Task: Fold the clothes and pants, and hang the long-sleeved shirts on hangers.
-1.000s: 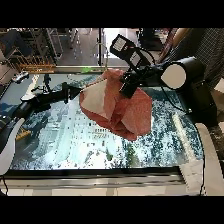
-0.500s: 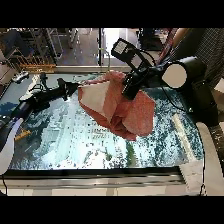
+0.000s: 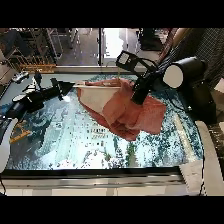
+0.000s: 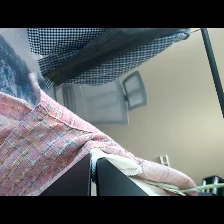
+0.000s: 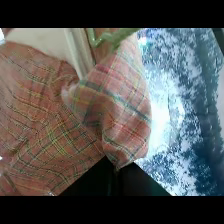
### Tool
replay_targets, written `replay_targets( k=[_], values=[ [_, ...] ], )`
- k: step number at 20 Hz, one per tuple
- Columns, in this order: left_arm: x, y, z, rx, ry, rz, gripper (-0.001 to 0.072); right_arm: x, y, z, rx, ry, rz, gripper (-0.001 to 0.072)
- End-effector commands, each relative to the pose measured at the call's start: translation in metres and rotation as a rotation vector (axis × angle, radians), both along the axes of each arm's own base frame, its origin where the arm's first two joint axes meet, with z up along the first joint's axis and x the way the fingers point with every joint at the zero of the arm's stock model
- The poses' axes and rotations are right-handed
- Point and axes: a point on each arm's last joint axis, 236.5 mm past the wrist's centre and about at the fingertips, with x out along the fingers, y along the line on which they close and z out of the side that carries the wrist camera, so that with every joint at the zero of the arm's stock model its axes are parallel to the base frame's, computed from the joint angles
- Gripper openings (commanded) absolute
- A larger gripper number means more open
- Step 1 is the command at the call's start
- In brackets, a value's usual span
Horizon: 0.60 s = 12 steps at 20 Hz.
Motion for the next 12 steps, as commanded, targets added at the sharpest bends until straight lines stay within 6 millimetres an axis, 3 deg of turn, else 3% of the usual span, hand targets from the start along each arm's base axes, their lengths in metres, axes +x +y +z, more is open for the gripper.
replay_targets(
  k=[1,3,5,8,10,12],
  values=[
    [-0.004,0.003,0.005,0.014,-0.037,-0.009,0.0010,0.006,-0.020,-0.029,-0.115,0.050,-0.017,0.0012],
    [-0.017,-0.014,0.020,0.024,-0.093,-0.068,0.0010,0.018,-0.014,-0.048,-0.099,0.066,-0.044,0.0012],
    [-0.038,-0.041,0.047,0.041,-0.172,-0.132,0.0009,0.039,-0.002,-0.055,0.022,0.037,-0.162,0.0012],
    [-0.082,-0.101,0.085,0.072,-0.278,-0.246,0.0009,0.077,0.014,-0.028,0.357,-0.071,-0.409,0.0012],
    [-0.103,-0.138,0.093,0.127,-0.318,-0.286,0.0036,0.089,0.010,0.000,0.546,-0.118,-0.538,0.0012],
    [-0.124,-0.173,0.102,0.129,-0.341,-0.323,0.0375,0.088,0.005,0.022,0.653,-0.127,-0.608,0.0012]
  ],
)
